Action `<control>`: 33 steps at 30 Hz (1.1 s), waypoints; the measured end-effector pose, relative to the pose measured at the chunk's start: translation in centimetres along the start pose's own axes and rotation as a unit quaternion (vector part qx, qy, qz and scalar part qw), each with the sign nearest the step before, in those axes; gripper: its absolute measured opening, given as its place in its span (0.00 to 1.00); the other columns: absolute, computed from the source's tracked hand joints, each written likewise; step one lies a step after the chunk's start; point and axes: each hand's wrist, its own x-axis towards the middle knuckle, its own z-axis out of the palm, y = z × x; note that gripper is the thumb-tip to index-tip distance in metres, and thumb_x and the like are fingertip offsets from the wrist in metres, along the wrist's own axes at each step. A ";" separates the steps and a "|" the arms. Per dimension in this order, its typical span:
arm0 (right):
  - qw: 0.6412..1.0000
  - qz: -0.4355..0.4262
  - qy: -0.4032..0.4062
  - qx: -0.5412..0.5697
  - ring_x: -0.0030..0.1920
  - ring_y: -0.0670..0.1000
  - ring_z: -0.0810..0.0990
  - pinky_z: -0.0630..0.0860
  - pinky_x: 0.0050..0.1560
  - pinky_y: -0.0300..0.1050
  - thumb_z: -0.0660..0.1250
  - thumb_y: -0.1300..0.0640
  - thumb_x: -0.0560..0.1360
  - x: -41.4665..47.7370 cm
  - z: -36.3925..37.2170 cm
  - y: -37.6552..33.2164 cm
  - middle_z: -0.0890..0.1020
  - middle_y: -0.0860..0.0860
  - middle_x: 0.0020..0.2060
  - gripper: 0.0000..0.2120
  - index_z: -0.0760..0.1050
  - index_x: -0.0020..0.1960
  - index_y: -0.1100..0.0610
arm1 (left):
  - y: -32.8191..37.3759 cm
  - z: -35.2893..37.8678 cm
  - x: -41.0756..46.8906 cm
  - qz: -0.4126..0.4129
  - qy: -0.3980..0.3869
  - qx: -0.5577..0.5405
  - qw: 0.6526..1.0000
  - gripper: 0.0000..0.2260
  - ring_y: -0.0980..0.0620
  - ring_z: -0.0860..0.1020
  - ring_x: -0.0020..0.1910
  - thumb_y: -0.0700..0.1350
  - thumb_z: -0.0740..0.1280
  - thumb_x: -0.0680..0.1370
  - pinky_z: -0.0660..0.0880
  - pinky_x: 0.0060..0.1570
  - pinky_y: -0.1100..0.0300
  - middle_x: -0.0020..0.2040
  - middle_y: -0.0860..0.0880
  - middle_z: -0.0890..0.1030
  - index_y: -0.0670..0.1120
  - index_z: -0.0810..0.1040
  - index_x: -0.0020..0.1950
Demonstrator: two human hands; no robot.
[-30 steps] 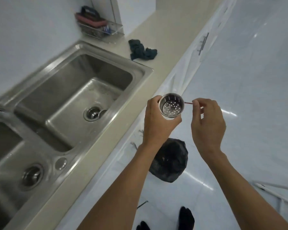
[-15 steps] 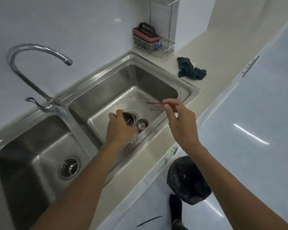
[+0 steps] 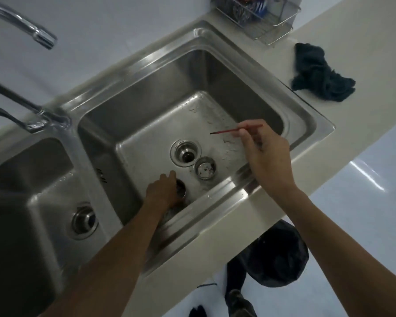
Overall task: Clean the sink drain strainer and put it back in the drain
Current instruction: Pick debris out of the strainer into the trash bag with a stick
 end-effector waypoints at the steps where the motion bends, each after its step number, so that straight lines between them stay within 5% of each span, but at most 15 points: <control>1: 1.000 -0.004 0.001 -0.001 0.49 0.37 0.82 0.77 0.49 0.30 0.65 0.51 0.82 0.4 0.1 0.0 0.84 0.40 0.47 0.07 0.78 0.58 0.51 | -0.1 0.3 0.0 -0.006 -0.012 -0.010 1.000 0.35 0.40 0.77 0.59 0.58 0.74 0.73 0.76 0.57 0.46 0.64 0.41 0.72 0.47 0.62 0.71; 8: 0.999 -0.006 -0.020 -0.029 0.48 0.37 0.82 0.77 0.48 0.30 0.65 0.51 0.82 2.9 0.8 1.2 0.84 0.40 0.47 0.08 0.79 0.58 0.52 | 0.9 -1.6 2.4 -0.020 -0.046 -0.016 0.999 0.53 0.37 0.64 0.72 0.68 0.76 0.64 0.62 0.69 0.38 0.74 0.41 0.62 0.51 0.54 0.79; 16: 0.999 0.013 -0.013 -0.036 0.35 0.34 0.77 0.70 0.36 0.26 0.65 0.52 0.82 3.4 0.0 2.3 0.84 0.41 0.46 0.08 0.79 0.58 0.52 | 5.5 -1.5 6.3 0.136 0.035 0.042 0.989 0.48 0.43 0.66 0.75 0.66 0.76 0.67 0.56 0.73 0.39 0.78 0.46 0.65 0.52 0.58 0.80; 24: 0.999 0.023 0.015 -0.028 0.49 0.38 0.83 0.80 0.53 0.37 0.65 0.52 0.82 3.0 -0.7 2.6 0.84 0.40 0.47 0.08 0.79 0.58 0.52 | 5.5 -1.4 6.9 0.164 0.096 -0.013 0.982 0.39 0.46 0.71 0.71 0.61 0.76 0.68 0.60 0.70 0.42 0.73 0.49 0.72 0.52 0.67 0.75; 28: 0.999 0.021 0.044 -0.009 0.49 0.38 0.83 0.80 0.54 0.36 0.65 0.53 0.82 1.6 -1.1 1.6 0.84 0.41 0.46 0.08 0.79 0.58 0.53 | 5.7 -3.5 5.2 0.194 0.148 -0.085 0.966 0.42 0.46 0.71 0.70 0.59 0.78 0.67 0.65 0.68 0.44 0.71 0.49 0.71 0.49 0.67 0.76; 33: 0.993 0.030 0.116 0.007 0.47 0.36 0.82 0.75 0.48 0.27 0.66 0.53 0.82 -0.9 -2.6 -1.4 0.85 0.41 0.46 0.07 0.80 0.57 0.52 | 6.6 -7.9 1.9 0.254 0.183 -0.181 0.932 0.45 0.55 0.70 0.59 0.53 0.79 0.65 0.70 0.61 0.59 0.64 0.52 0.65 0.51 0.63 0.79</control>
